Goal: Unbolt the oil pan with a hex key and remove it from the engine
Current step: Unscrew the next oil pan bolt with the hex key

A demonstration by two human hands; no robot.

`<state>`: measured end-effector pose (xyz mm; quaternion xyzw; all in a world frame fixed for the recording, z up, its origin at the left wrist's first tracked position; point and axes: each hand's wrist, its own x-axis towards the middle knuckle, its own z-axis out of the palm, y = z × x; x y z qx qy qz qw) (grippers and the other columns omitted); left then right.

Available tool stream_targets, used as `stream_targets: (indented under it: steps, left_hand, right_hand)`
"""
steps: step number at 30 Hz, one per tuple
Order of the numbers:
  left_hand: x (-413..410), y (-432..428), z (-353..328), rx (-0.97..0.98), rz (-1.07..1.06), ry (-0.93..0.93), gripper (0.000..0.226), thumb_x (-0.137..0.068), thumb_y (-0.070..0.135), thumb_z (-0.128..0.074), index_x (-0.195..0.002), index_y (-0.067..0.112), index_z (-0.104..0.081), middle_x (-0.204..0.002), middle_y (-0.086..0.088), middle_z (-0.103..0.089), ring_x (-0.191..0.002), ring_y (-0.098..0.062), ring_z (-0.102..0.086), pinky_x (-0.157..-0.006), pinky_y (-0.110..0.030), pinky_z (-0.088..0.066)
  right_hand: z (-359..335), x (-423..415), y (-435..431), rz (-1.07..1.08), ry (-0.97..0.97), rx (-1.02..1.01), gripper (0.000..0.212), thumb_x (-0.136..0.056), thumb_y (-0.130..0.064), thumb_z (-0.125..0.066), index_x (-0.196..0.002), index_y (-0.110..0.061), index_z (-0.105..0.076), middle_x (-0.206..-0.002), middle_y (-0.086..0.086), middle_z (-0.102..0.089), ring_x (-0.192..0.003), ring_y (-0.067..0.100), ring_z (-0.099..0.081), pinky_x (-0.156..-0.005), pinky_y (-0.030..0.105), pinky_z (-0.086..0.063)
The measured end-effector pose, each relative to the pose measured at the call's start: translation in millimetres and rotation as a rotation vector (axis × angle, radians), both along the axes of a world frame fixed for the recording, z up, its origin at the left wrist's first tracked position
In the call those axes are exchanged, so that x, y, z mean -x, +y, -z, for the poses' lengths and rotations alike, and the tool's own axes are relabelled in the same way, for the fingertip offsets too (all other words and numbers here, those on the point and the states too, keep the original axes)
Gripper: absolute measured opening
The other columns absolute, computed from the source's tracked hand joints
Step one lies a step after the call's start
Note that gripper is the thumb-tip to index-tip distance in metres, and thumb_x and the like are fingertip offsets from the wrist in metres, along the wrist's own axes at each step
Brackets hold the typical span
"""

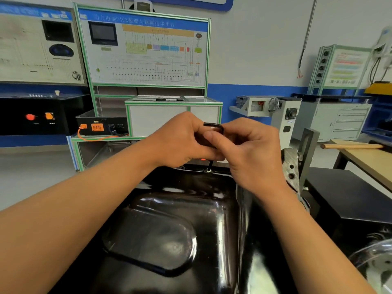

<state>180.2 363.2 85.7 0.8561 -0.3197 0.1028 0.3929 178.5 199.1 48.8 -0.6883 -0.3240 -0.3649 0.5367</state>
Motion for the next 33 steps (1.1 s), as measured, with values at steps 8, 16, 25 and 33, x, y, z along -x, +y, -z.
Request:
stream_targets:
  steps: [8, 16, 25, 33]
  left_hand:
    - [4.7, 5.7, -3.2, -0.098, 0.090, 0.042, 0.015, -0.086, 0.012, -0.074, -0.078, 0.023, -0.077, -0.067, -0.002, -0.071, -0.063, -0.002, -0.060, -0.065, -0.016, -0.047]
    - [2.4, 1.3, -0.6, -0.060, 0.024, -0.051, 0.007, -0.080, 0.014, -0.080, -0.073, 0.015, -0.078, -0.063, -0.015, -0.067, -0.059, -0.011, -0.057, -0.060, -0.025, -0.047]
    - [0.6, 1.9, 1.4, -0.053, -0.004, -0.092, 0.015, -0.077, 0.017, -0.083, -0.074, 0.006, -0.074, -0.064, -0.019, -0.060, -0.060, -0.009, -0.049, -0.059, -0.030, -0.042]
    - [-0.7, 5.5, 1.4, -0.105, 0.024, -0.055, 0.017, -0.081, 0.017, -0.080, -0.077, 0.032, -0.075, -0.065, 0.018, -0.069, -0.061, 0.007, -0.058, -0.062, -0.008, -0.043]
  right_hand:
    - [1.5, -7.1, -6.6, -0.138, -0.045, 0.185, 0.021, -0.093, -0.021, -0.068, -0.107, -0.036, -0.075, -0.091, -0.006, -0.062, -0.095, 0.019, -0.058, -0.085, 0.040, -0.049]
    - [5.6, -8.3, -6.5, -0.026, -0.095, 0.024, 0.013, -0.075, -0.021, -0.087, -0.083, -0.020, -0.075, -0.069, 0.004, -0.062, -0.064, 0.006, -0.051, -0.062, 0.017, -0.040]
    - [13.6, -7.1, 0.4, -0.104, -0.039, -0.096, 0.019, -0.078, -0.011, -0.084, -0.074, -0.025, -0.071, -0.062, -0.010, -0.059, -0.057, 0.006, -0.051, -0.058, 0.018, -0.041]
    - [10.6, -3.7, -4.5, 0.027, -0.165, 0.114, 0.005, -0.088, -0.009, -0.075, -0.083, -0.011, -0.075, -0.070, -0.001, -0.061, -0.065, 0.007, -0.054, -0.064, 0.015, -0.040]
